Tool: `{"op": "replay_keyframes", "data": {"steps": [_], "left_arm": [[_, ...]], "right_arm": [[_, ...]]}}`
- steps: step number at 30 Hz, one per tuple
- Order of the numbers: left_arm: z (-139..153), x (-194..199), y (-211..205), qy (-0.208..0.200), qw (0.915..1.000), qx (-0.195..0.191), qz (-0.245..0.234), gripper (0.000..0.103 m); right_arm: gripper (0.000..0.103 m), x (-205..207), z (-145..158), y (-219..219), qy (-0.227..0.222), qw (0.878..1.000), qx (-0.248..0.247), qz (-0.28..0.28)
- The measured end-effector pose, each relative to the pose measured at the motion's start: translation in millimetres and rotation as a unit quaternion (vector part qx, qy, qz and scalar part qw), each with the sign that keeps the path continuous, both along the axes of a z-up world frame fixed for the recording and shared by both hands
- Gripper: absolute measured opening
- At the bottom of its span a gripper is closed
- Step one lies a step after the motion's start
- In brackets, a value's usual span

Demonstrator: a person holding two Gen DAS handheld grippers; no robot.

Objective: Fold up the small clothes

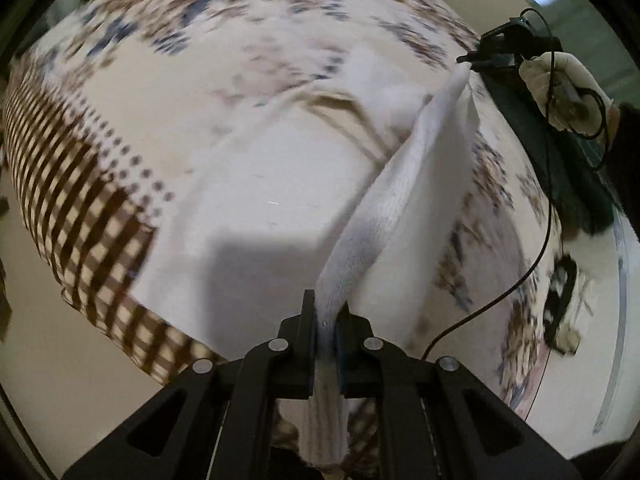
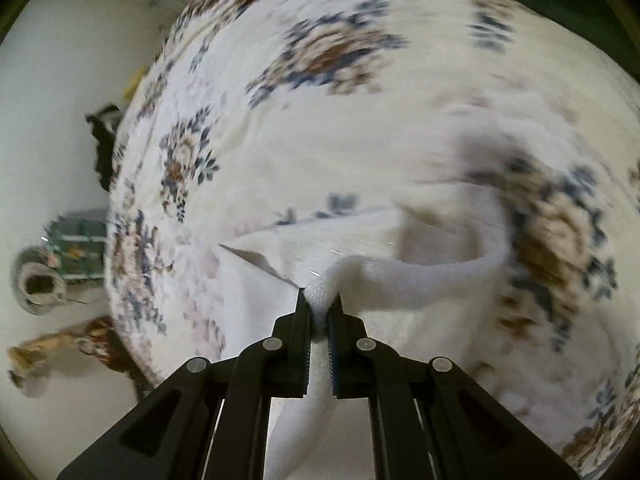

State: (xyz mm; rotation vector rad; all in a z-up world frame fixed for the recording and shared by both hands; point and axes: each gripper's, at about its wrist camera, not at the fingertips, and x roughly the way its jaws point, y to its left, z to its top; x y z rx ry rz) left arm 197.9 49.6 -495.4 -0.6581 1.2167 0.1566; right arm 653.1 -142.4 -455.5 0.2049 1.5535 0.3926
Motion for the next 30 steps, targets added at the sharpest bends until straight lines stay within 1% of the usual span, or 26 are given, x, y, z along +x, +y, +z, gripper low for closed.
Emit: {"op": "replay_keyframes", "data": {"steps": [2,6,7,8,11,15,17,19,20,21,22,23,24,25,26,27,28,30], "left_arm": [[-8.5,-1.1,22.9,0.003,0.9999,-0.002,0.010,0.005],[-30.8,-5.9,66.8,0.012,0.9991,-0.019,0.036,0.005],[-38.2,-7.1,76.5,0.016,0.9988,-0.028,0.038,0.005],[-43.0,-7.6,81.9,0.019,0.9987,-0.028,0.037,0.005],[-62.0,-8.9,97.2,0.032,0.9981,-0.035,0.038,0.005],[-90.4,-7.8,110.8,0.053,0.9961,-0.059,0.038,0.005],[-99.8,-6.6,112.2,0.065,0.9952,-0.065,0.034,0.007],[-105.6,-8.7,115.2,0.072,0.9918,-0.096,0.045,0.011],[-105.8,-11.1,117.0,0.081,0.9901,-0.103,0.049,0.022],[-105.7,-13.3,119.3,0.094,0.9886,-0.104,0.054,0.033],[-104.7,-17.0,122.2,0.103,0.9874,-0.106,0.056,0.038],[-102.4,-20.9,123.7,0.112,0.9866,-0.106,0.055,0.048],[-97.9,-26.8,125.4,0.120,0.9862,-0.098,0.057,0.053],[-92.7,-33.4,127.5,0.123,0.9860,-0.095,0.061,0.056],[-89.8,-37.2,128.6,0.122,0.9859,-0.096,0.062,0.059],[-85.5,-42.7,129.4,0.121,0.9856,-0.100,0.063,0.061],[-85.3,-43.6,130.5,0.121,0.9854,-0.102,0.062,0.062],[-83.8,-45.8,127.3,0.126,0.9858,-0.096,0.055,0.062]], "right_arm": [[0.007,1.2,-14.3,49.8,-0.001,0.999,-0.027,0.017],[0.007,1.7,-42.7,119.1,-0.001,0.997,-0.068,0.045],[0.007,1.7,-50.8,133.3,-0.001,0.996,-0.077,0.049],[0.007,1.9,-58.5,146.5,0.000,0.995,-0.086,0.055],[0.007,1.1,-81.5,176.2,0.005,0.991,-0.114,0.065],[0.007,0.9,-106.0,191.4,0.012,0.989,-0.136,0.057],[0.007,0.5,-115.4,191.1,0.023,0.990,-0.133,0.048],[0.011,-0.5,-116.3,185.9,0.034,0.991,-0.121,0.041],[0.018,-1.7,-115.4,180.4,0.048,0.993,-0.106,0.036],[0.029,-4.7,-111.6,173.6,0.061,0.994,-0.089,0.035],[0.035,-9.7,-104.8,164.7,0.072,0.994,-0.069,0.035],[0.047,-16.4,-95.7,153.7,0.077,0.995,-0.050,0.033],[0.051,-26.7,-83.5,139.6,0.076,0.996,-0.034,0.034],[0.051,-40.5,-70.9,122.9,0.075,0.996,-0.020,0.036],[0.053,-51.6,-62.8,110.2,0.074,0.996,-0.015,0.039],[0.057,-70.5,-52.5,92.1,0.073,0.996,-0.019,0.042],[0.058,-92.4,-45.6,75.5,0.076,0.996,-0.021,0.043],[0.059,-140.4,-44.6,39.7,0.098,0.994,-0.032,0.045]]}}
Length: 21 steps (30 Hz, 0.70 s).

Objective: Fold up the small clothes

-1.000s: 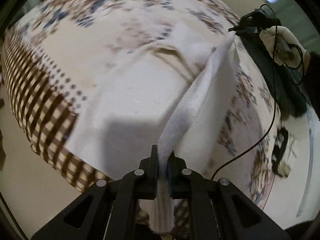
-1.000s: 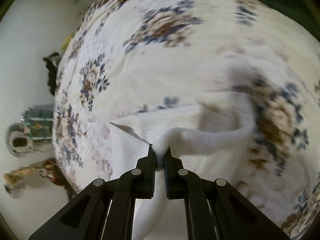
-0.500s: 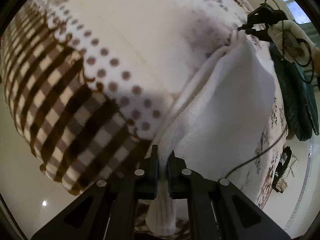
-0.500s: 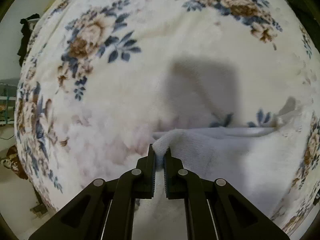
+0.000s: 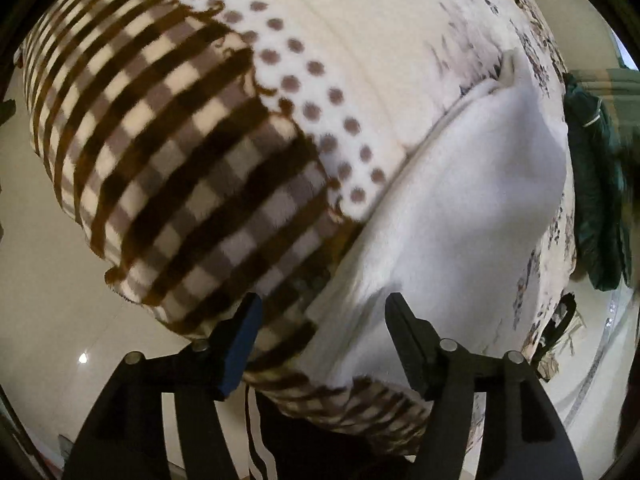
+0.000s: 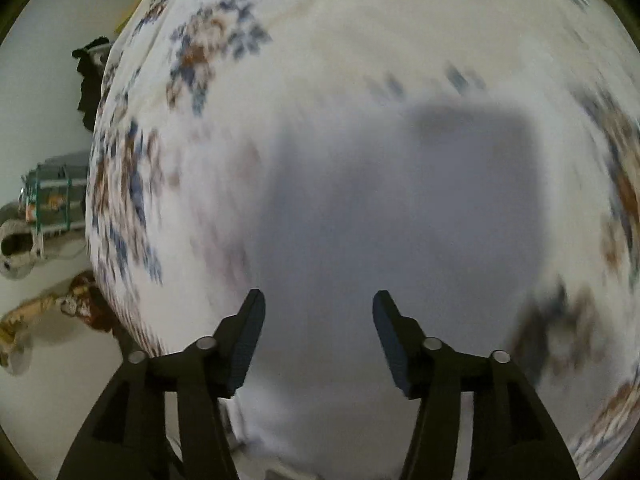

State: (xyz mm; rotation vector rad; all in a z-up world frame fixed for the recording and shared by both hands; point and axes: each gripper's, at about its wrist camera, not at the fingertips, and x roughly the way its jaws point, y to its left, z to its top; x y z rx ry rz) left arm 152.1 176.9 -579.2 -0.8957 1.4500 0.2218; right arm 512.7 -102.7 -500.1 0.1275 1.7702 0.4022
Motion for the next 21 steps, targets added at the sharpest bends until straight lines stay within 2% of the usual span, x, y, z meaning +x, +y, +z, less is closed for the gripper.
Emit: {"op": "replay_keyframes", "data": {"steps": [3,5,6,8,10,11,12,14,17,19,21], "left_arm": [[-6.9,5.7,-15.5,0.010,0.9995,0.014,-0.027,0.062],[-8.8,13.4,-28.3,0.013,0.9987,0.026,-0.042,0.059],[-8.0,14.7,-34.5,0.004,0.9981,0.036,-0.049,0.046],[-8.1,15.0,-41.1,-0.002,0.9973,0.042,-0.060,0.010],[-5.0,15.4,-44.5,-0.005,0.9962,0.057,-0.066,0.009],[-1.3,14.9,-45.8,-0.008,0.9952,0.068,-0.070,0.008],[0.4,15.8,-46.8,-0.011,0.9948,0.072,-0.071,0.008],[5.6,15.1,-46.0,-0.013,0.9941,0.081,-0.070,0.008],[4.5,10.6,-35.9,-0.012,0.9935,0.092,-0.066,0.008],[-4.3,10.1,-31.6,-0.005,0.9946,0.080,-0.066,0.009],[-5.1,8.7,-22.4,0.004,0.9969,0.051,-0.060,0.013]], "right_arm": [[0.059,-86.4,-21.6,-49.0,0.059,0.998,-0.016,-0.013],[0.059,-142.3,-47.7,-75.3,0.113,0.993,-0.011,-0.038],[0.059,-172.4,-64.0,-88.4,0.144,0.988,-0.007,-0.058],[0.059,-216.0,-88.8,-103.6,0.185,0.978,0.008,-0.094],[0.058,-250.3,-107.1,-111.5,0.210,0.968,0.044,-0.131],[0.042,-262.5,-111.6,-113.4,0.213,0.964,0.061,-0.145],[0.005,-274.3,-114.2,-115.2,0.209,0.963,0.068,-0.158],[0.004,-294.2,-109.6,-119.8,0.187,0.965,0.063,-0.173],[0.003,-313.1,-102.2,-123.6,0.163,0.973,0.039,-0.161],[0.003,-323.9,-108.2,-134.8,0.165,0.973,0.027,-0.159],[0.003,-323.9,-114.2,-140.6,0.175,0.970,0.036,-0.165]]}}
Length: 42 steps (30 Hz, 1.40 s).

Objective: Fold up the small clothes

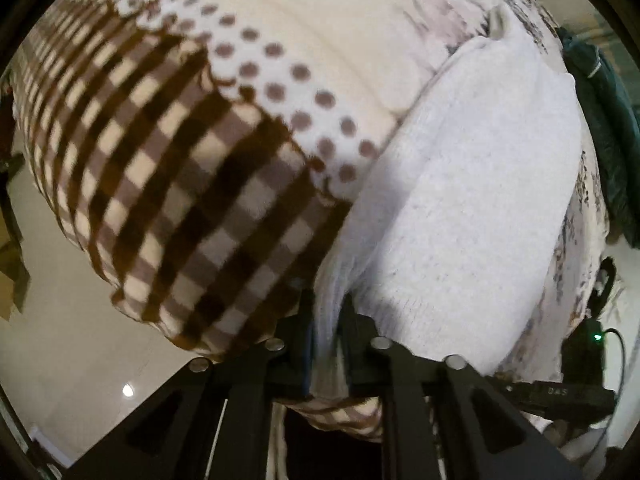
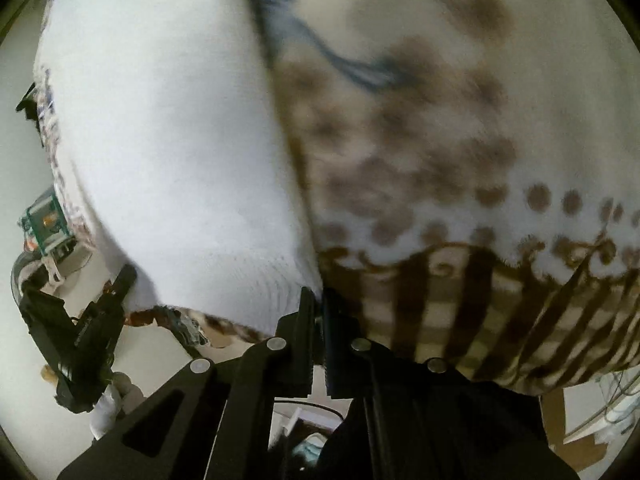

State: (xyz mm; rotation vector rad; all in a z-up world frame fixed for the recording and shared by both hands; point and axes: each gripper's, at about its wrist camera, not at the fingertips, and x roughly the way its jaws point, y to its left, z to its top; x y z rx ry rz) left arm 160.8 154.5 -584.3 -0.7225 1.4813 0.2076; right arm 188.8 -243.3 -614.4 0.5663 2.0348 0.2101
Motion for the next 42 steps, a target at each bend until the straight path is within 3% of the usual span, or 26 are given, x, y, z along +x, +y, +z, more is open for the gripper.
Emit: {"op": "replay_keyframes", "data": {"steps": [1,4,5,6,11,14,18,22,25,26,27,28,31,32,33,36,38,42], "left_arm": [[4.5,2.9,-4.4,0.006,1.0000,-0.006,-0.001,0.017],[33.2,2.4,-4.1,0.002,0.9999,-0.005,-0.009,0.045],[45.7,3.6,-5.2,-0.006,0.9999,-0.006,-0.009,0.059],[61.1,7.0,-4.2,-0.018,0.9998,-0.009,-0.008,0.065],[115.0,64.1,-1.6,-0.095,0.9951,-0.027,0.003,0.066],[127.2,142.7,-4.9,-0.152,0.9869,-0.053,-0.008,0.070],[98.2,259.6,-16.0,-0.176,0.9815,-0.038,-0.066,0.070],[51.5,355.4,-25.4,-0.158,0.9803,-0.022,-0.117,0.070],[22.1,408.3,-27.7,-0.160,0.9755,-0.041,-0.145,0.067],[18.8,417.4,-28.8,-0.170,0.9727,-0.040,-0.153,0.056],[16.8,426.9,-31.2,-0.182,0.9684,-0.042,-0.165,0.021],[14.7,434.3,-33.9,-0.180,0.9669,-0.036,-0.177,0.004],[18.7,441.6,-33.8,-0.209,0.9592,-0.042,-0.186,0.005],[21.4,442.4,-33.0,-0.215,0.9575,-0.042,-0.187,0.005],[24.6,442.8,-30.5,-0.222,0.9560,-0.050,-0.185,0.005],[26.8,449.4,-18.6,-0.234,0.9550,-0.048,-0.175,0.005],[14.4,455.4,-13.0,-0.221,0.9587,-0.044,-0.174,0.005],[-15.1,457.3,-15.0,-0.186,0.9625,-0.068,-0.186,0.007]], "right_arm": [[0.005,2.8,0.6,-3.8,0.009,1.000,0.009,-0.003],[0.024,15.0,17.6,-20.5,0.005,0.999,0.033,-0.013],[0.040,20.5,28.3,-28.7,-0.004,0.999,0.036,-0.013],[0.052,26.8,40.3,-38.7,-0.017,0.999,0.038,-0.017],[0.054,71.6,99.4,-87.2,-0.078,0.995,0.042,-0.052],[0.054,120.1,120.3,-98.5,-0.110,0.989,0.051,-0.085],[0.054,206.4,139.6,-116.5,-0.169,0.976,0.041,-0.130],[0.054,295.9,133.9,-103.9,-0.207,0.966,0.023,-0.152],[0.054,363.9,119.2,-100.4,-0.227,0.961,0.019,-0.154],[0.054,379.6,115.7,-101.1,-0.234,0.960,0.022,-0.153],[0.054,403.3,110.0,-95.5,-0.244,0.958,0.025,-0.149],[0.054,414.6,104.0,-88.6,-0.247,0.958,0.023,-0.148],[0.054,446.1,74.1,-69.6,-0.243,0.958,0.028,-0.147],[0.039,454.3,70.4,-66.2,-0.240,0.960,0.033,-0.143],[0.010,455.4,66.8,-63.9,-0.249,0.958,0.025,-0.139],[0.009,453.4,73.3,-68.4,-0.284,0.946,0.004,-0.158],[0.009,455.8,73.2,-71.3,-0.288,0.942,-0.005,-0.172],[0.009,464.0,52.3,-63.5,-0.258,0.954,-0.032,-0.152]]}}
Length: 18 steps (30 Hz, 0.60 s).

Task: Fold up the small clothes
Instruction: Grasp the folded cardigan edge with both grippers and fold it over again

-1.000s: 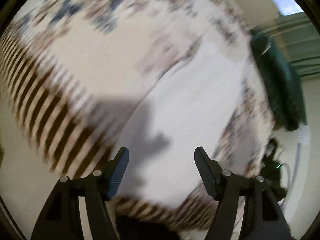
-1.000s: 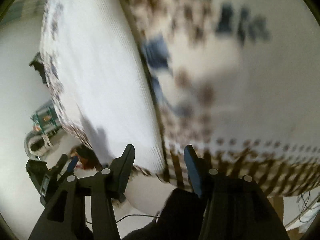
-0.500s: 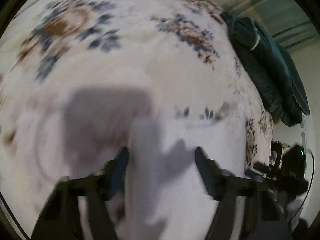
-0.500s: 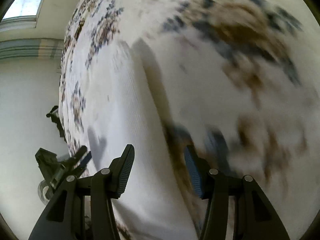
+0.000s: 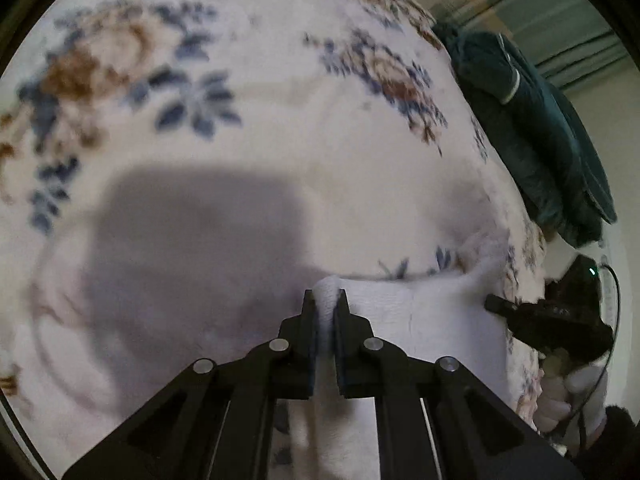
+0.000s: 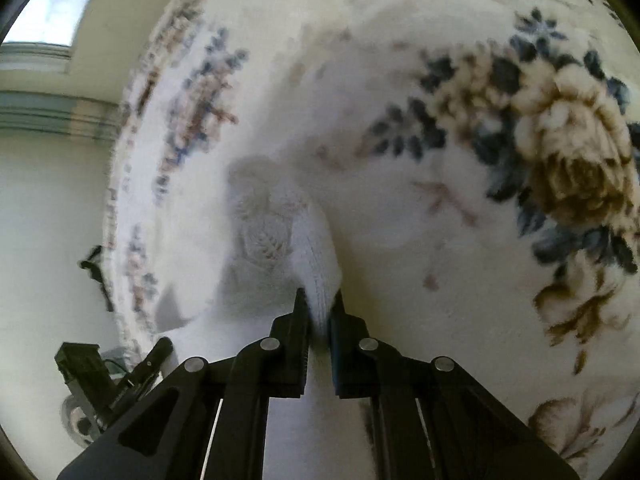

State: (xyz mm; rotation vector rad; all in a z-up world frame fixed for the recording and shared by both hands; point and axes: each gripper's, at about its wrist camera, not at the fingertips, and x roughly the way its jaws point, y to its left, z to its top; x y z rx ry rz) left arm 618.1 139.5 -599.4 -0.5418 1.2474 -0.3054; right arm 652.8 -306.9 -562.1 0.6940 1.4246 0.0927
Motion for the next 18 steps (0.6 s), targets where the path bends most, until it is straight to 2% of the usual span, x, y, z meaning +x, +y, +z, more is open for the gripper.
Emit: {"op": "replay_keyframes", "data": {"steps": [2,4,5,6,7,10,13,15,18], "left_arm": [[5.4,-6.4,-0.6,0.008,0.9999,-0.002,-0.006,0.010],[17.7,-18.7,1.1,0.009,0.9999,-0.011,-0.005,0.036],[22.5,-24.7,2.7,0.008,0.9999,-0.013,-0.004,0.060],[32.6,-38.1,5.7,0.002,0.9998,-0.020,-0.001,0.071],[40.6,-50.0,8.8,-0.001,0.9996,-0.027,0.003,0.071],[69.2,-101.9,19.1,-0.005,0.9993,-0.033,0.017,0.071],[96.1,-168.5,23.3,-0.001,0.9997,-0.005,0.024,0.071],[106.3,-220.0,22.7,0.011,0.9991,0.030,0.028,0.071],[98.5,-286.7,18.4,0.052,0.9969,0.050,0.032,0.071]], "right_arm": [[0.013,2.6,-2.4,2.4,0.016,1.000,0.000,0.005],[0.022,-2.7,4.3,-1.9,0.023,1.000,0.021,0.001],[0.031,-9.2,11.7,-4.2,0.022,0.999,0.042,0.003],[0.047,-16.1,18.6,-6.7,0.023,0.999,0.048,0.007],[0.052,-25.5,27.5,-8.6,0.023,0.998,0.053,0.013],[0.054,-71.7,58.0,-16.0,0.027,0.996,0.076,0.038],[0.054,-127.8,77.0,-21.5,0.043,0.993,0.090,0.059],[0.054,-174.4,85.7,-26.0,0.062,0.991,0.093,0.070],[0.054,-253.3,85.6,-28.9,0.100,0.987,0.087,0.089]]}}
